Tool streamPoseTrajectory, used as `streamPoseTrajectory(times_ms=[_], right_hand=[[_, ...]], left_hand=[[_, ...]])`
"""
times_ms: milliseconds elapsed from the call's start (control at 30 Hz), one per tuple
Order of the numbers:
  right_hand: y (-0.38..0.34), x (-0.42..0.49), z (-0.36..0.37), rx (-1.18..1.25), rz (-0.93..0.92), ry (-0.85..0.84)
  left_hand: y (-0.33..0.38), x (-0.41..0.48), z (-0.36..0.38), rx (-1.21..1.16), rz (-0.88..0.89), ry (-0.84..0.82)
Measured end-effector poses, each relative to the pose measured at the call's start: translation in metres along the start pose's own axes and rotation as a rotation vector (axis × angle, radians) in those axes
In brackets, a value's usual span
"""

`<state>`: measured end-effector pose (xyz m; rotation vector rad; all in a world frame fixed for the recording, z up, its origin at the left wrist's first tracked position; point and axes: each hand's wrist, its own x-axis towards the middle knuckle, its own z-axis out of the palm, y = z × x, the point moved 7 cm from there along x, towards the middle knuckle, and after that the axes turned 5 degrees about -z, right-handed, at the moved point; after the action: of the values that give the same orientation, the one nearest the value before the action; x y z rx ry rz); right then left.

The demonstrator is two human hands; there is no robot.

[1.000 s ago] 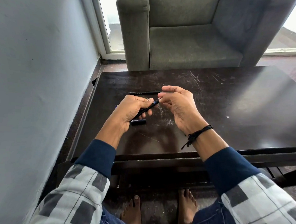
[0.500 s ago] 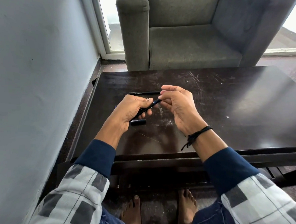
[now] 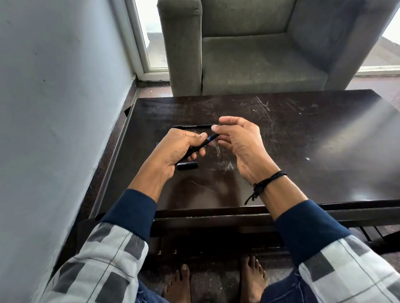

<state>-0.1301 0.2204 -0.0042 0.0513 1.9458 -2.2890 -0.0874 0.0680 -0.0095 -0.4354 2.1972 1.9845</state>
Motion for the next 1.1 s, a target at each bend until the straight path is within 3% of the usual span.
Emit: streamPoseTrajectory(times_ms=[1100], right_hand=[[-0.0051, 0.0008, -0.0013, -0.030, -0.053, 0.022]], left_hand=[[0.0004, -0.0005, 0.0000, 0.004, -0.007, 0.017]])
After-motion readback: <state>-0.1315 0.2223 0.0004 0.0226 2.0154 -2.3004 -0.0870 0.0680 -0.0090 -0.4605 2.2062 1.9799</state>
